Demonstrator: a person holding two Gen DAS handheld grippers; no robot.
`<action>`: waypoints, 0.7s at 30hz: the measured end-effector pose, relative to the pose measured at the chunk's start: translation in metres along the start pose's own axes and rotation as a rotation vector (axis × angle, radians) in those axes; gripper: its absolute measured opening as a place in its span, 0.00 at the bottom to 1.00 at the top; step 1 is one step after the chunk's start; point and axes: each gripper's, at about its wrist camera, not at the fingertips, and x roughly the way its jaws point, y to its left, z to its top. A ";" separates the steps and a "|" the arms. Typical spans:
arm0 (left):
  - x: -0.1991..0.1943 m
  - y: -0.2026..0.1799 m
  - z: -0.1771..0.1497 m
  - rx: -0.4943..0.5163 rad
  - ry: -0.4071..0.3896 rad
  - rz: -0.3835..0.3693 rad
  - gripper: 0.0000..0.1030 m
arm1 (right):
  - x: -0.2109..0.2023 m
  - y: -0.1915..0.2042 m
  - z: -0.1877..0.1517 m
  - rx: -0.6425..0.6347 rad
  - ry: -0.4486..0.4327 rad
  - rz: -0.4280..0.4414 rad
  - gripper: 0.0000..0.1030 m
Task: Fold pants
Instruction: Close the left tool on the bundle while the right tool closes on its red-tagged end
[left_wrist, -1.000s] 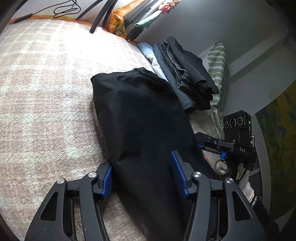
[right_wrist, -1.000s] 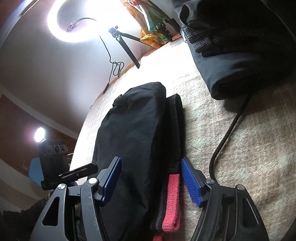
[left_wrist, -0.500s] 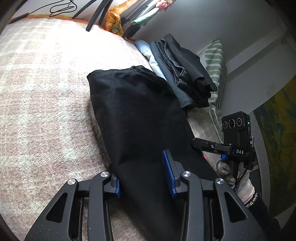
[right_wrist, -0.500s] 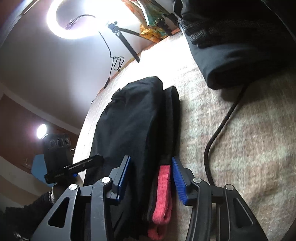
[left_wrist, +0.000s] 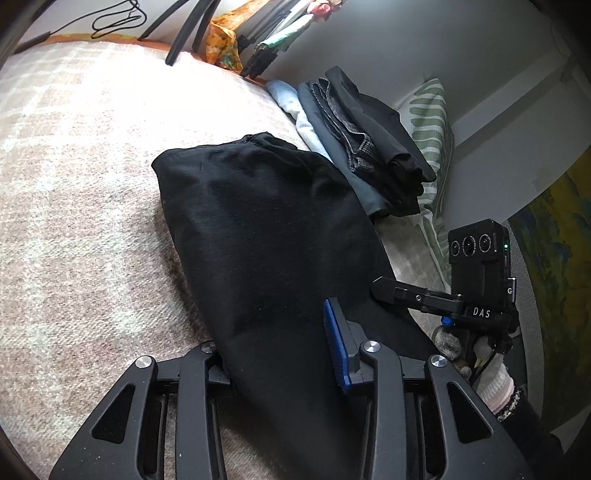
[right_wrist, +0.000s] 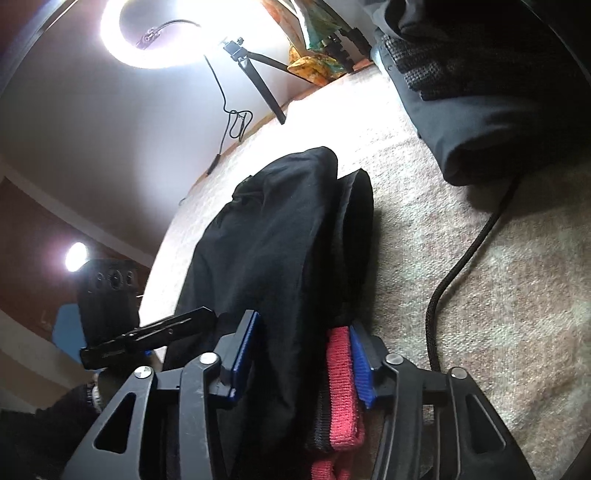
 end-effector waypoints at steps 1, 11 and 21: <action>0.000 -0.001 0.000 0.004 -0.005 0.001 0.27 | 0.000 0.002 -0.001 -0.007 -0.004 -0.016 0.39; -0.003 -0.009 0.001 0.049 -0.029 0.021 0.17 | -0.019 0.030 -0.005 -0.109 -0.053 -0.110 0.16; -0.002 -0.011 0.000 0.070 -0.030 0.031 0.17 | -0.005 0.018 -0.007 -0.145 0.000 -0.191 0.42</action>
